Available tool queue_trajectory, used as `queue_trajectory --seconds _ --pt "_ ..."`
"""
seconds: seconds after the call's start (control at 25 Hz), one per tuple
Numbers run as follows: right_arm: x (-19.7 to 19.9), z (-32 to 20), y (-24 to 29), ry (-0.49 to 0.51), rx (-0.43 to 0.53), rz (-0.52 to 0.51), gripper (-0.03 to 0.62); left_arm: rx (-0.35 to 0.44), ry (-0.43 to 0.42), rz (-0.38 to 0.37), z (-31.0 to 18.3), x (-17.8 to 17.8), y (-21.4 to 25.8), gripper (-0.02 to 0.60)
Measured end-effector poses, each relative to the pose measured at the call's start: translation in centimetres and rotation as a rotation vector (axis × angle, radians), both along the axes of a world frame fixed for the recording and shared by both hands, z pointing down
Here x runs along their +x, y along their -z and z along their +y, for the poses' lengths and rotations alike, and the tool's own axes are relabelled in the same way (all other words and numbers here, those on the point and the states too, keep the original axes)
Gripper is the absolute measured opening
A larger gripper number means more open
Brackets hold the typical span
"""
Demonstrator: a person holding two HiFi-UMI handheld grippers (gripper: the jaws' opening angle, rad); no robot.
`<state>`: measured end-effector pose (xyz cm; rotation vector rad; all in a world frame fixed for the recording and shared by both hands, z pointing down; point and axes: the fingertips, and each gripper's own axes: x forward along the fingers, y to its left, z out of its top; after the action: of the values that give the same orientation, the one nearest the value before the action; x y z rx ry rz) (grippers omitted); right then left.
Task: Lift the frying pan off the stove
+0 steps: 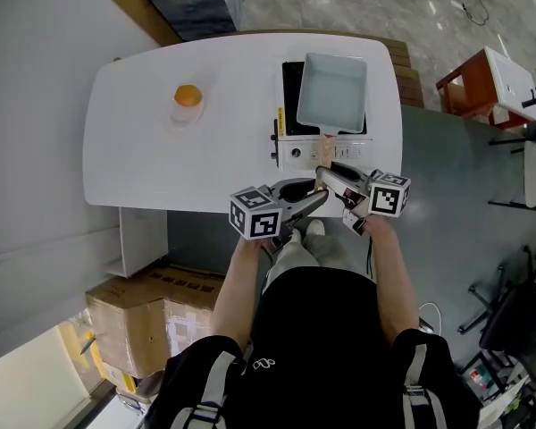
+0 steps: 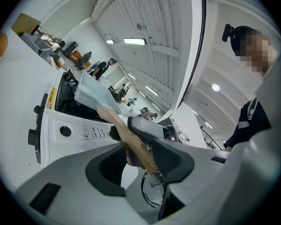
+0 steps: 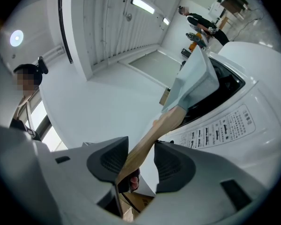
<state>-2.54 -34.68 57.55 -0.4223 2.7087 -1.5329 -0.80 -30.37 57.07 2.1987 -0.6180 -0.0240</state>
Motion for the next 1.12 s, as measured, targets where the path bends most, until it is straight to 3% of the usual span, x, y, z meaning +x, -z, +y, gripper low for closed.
queue_trajectory --seconds 0.68,1.12 --pt "0.5 2.7 6.3 0.059 0.136 -0.033 0.181 0.133 0.065 -0.010 2.6 0.8 5.9 0.183" --pt "0.8 4.4 8.2 0.089 0.166 -0.038 0.183 0.172 0.074 -0.035 4.3 1.3 7.7 0.183"
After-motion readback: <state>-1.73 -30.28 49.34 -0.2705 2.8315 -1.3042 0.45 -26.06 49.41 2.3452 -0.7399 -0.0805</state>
